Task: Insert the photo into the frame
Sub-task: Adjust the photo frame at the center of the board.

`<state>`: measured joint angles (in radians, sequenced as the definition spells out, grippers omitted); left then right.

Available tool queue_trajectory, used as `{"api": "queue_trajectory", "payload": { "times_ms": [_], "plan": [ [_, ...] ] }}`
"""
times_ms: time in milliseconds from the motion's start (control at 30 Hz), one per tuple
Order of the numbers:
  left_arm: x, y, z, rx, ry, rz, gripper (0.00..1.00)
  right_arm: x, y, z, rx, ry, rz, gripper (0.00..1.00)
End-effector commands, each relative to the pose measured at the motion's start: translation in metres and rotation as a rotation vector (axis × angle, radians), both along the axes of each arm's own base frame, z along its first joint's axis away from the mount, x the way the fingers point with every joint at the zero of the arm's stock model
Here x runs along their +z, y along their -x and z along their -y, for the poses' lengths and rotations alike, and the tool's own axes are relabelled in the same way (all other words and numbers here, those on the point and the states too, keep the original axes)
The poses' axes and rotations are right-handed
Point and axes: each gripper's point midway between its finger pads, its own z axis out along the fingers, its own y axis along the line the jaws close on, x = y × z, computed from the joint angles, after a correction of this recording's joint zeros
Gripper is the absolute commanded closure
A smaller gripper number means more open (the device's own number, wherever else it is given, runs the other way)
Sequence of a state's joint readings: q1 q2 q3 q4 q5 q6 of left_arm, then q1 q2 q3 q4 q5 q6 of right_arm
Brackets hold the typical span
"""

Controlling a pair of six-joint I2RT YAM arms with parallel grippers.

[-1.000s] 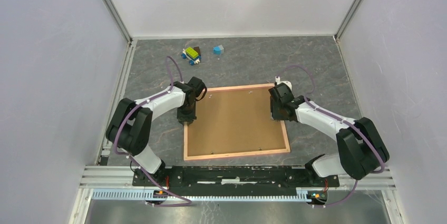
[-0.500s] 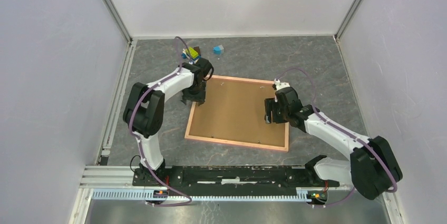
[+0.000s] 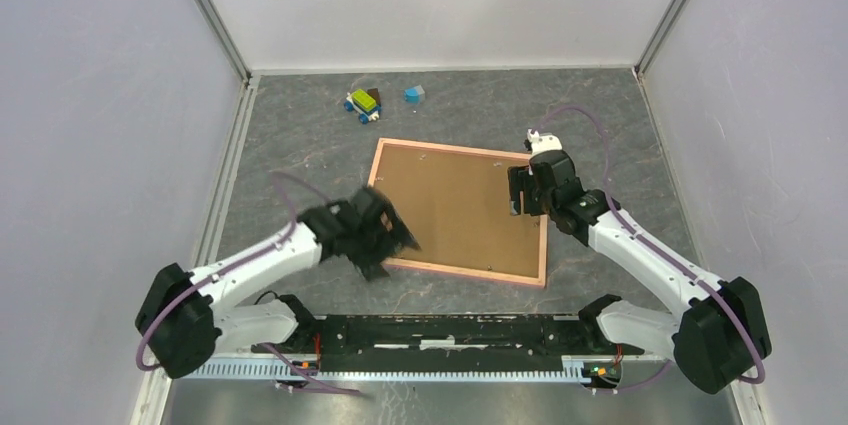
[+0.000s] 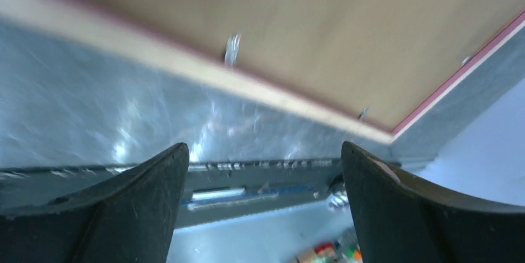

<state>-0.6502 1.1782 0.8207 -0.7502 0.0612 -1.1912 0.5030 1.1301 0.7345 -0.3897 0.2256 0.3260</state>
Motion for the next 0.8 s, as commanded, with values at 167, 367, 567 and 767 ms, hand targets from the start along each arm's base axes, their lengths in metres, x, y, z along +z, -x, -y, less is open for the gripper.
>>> {"api": "queue_trajectory", "payload": {
  "times_ms": [167, 367, 567, 767],
  "plan": [
    [-0.027, 0.043, 0.097, 0.384, 0.333, -0.224, 0.0, 0.011, 0.0, 0.006, -0.02, 0.004, 0.026, 0.26],
    [-0.05, 0.036, 0.112, 0.436, 0.301, -0.246, 0.1, 0.008, 0.009, 0.01, -0.027, -0.005, 0.028, 0.26],
    [-0.067, 0.033, 0.107, 0.46, 0.2, -0.246, 0.33, 0.011, 0.009, 0.014, -0.036, 0.007, 0.036, 0.26],
    [-0.093, 0.037, 0.095, 0.488, 0.123, -0.282, 0.41, 0.009, 0.008, 0.011, -0.032, -0.002, 0.029, 0.26]
  ]
}}
